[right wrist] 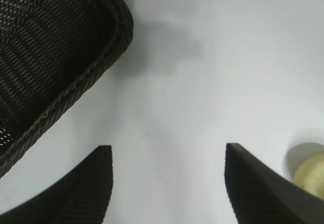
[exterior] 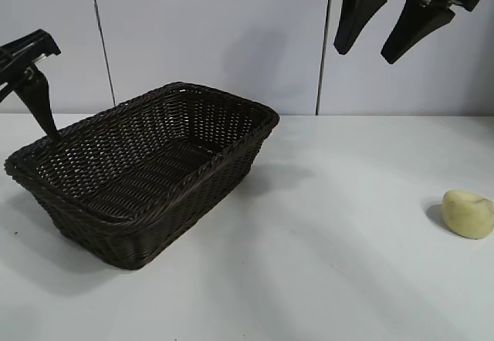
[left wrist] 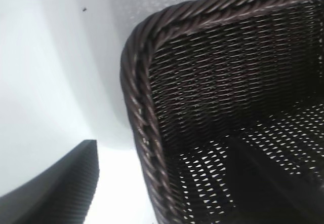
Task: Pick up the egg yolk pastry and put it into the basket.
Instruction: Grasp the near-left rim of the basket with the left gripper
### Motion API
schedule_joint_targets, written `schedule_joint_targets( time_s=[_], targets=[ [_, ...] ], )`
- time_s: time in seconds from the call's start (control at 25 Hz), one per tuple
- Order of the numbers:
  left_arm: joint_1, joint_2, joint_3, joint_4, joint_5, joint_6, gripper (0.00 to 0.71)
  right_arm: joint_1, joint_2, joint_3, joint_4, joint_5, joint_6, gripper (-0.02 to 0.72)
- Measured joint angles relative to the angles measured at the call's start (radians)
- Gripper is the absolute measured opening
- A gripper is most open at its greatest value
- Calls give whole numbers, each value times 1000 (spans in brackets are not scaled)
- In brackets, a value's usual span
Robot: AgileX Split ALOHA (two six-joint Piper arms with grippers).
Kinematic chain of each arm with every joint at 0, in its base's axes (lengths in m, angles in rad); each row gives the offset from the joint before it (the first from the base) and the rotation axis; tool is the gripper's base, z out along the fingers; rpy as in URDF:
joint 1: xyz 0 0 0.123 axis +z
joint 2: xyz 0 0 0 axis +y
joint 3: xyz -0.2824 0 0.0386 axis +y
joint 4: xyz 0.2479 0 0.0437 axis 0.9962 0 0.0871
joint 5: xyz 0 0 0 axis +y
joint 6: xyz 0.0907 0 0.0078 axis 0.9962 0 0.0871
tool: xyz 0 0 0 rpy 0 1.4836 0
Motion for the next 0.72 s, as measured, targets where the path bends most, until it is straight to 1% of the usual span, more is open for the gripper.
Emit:
schedule_joint_targets(
  time_s=[0.16, 0.4, 0.52, 0.64, 0.72],
  targets=[
    [-19, 36, 6, -3, -24, 0, 514, 0, 0, 0, 0, 0, 1, 466],
    [-22, 125, 6, -16, -86, 0, 514, 0, 0, 0, 0, 0, 1, 466],
    [-22, 176, 6, -41, -132, 0, 514, 0, 0, 0, 0, 0, 1, 466],
    [-22, 215, 6, -67, -150, 0, 513, 0, 0, 0, 0, 0, 1, 466],
    [-22, 223, 6, -75, -158, 0, 487, 0, 0, 0, 0, 0, 1, 466]
  ],
)
